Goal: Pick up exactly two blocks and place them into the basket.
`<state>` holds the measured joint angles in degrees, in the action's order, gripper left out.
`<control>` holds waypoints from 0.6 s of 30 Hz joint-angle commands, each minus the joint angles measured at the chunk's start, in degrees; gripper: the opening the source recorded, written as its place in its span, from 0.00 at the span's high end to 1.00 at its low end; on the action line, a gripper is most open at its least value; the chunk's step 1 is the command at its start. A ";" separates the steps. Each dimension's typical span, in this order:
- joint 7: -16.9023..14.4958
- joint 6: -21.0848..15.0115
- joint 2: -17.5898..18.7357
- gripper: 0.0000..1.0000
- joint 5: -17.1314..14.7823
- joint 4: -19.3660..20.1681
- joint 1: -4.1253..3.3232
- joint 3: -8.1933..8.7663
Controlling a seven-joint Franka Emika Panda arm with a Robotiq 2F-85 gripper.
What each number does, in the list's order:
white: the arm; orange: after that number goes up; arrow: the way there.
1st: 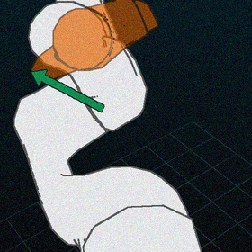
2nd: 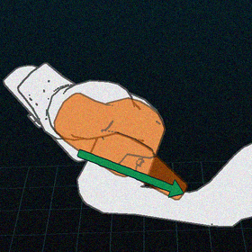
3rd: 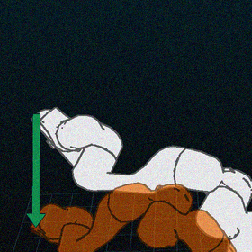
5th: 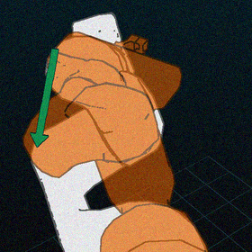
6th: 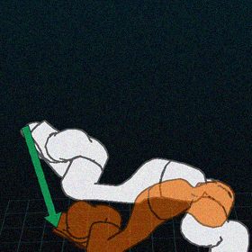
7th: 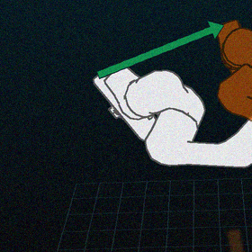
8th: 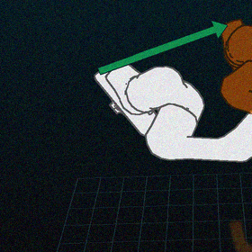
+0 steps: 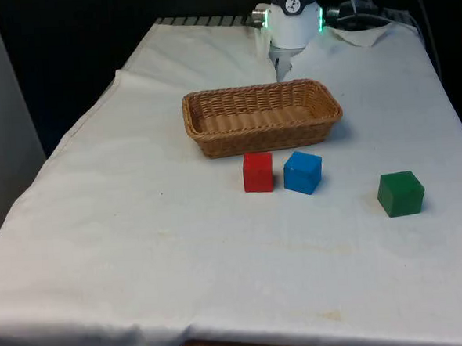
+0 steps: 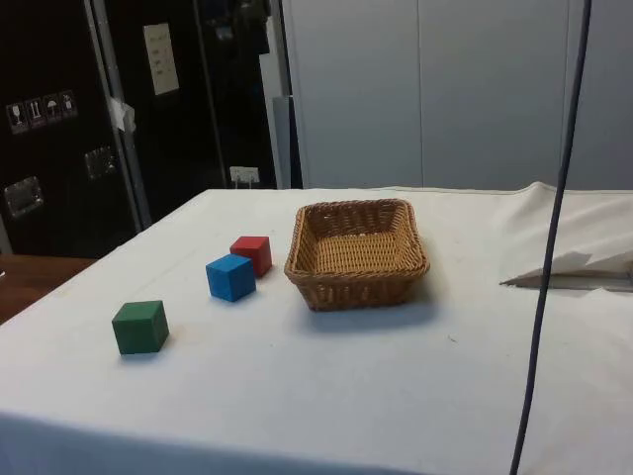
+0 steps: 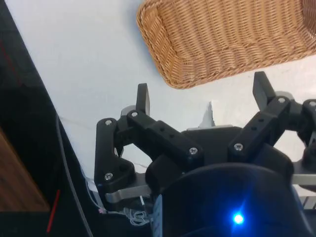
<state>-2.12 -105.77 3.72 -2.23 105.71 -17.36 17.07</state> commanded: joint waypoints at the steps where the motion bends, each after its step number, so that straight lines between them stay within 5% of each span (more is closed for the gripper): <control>1: 0.11 0.00 0.34 0.00 0.00 -0.34 -0.06 -0.11; 18: 0.57 -5.39 11.06 0.00 0.11 -6.93 -0.34 -1.72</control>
<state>-1.66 -110.81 14.55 -2.29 98.95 -17.59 15.36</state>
